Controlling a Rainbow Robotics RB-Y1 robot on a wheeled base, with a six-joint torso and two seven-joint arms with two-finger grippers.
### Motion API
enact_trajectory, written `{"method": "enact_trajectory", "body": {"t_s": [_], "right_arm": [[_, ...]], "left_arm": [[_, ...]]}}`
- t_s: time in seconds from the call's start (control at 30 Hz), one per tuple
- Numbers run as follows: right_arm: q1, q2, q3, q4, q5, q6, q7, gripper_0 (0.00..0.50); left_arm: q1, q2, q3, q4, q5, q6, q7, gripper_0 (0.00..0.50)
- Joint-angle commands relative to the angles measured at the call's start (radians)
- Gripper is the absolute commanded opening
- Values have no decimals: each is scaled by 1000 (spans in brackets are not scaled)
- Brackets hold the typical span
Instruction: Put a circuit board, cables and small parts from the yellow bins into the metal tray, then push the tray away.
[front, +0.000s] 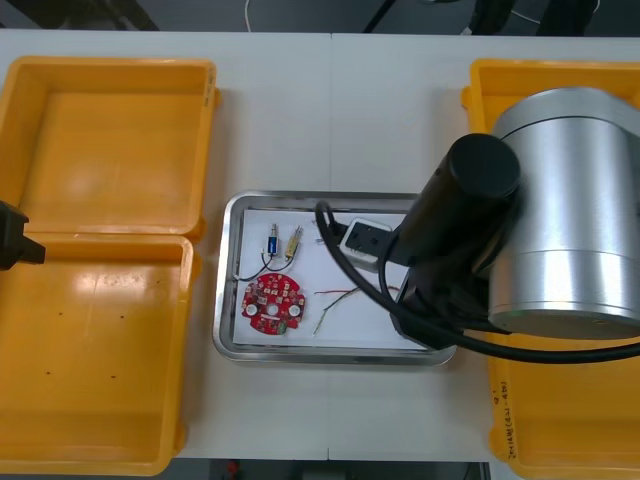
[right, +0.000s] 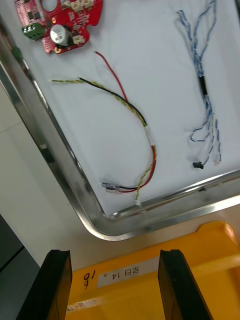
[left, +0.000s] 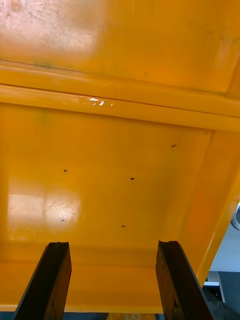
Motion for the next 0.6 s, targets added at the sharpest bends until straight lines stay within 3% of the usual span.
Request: {"method": "enact_trajectory", "body": {"t_s": [0.03, 0.33, 0.6], "right_arm": [[-62, 66, 46, 45, 21, -17, 135, 500], [-87, 108, 96, 106, 24, -111, 318, 500], [-87, 112, 201, 132, 75, -162, 324, 500]], "left_arm": [[39, 46, 45, -39, 13, -4, -30, 500], [41, 45, 46, -42, 17, -7, -48, 500], [41, 45, 46, -45, 25, -7, -53, 500]]}}
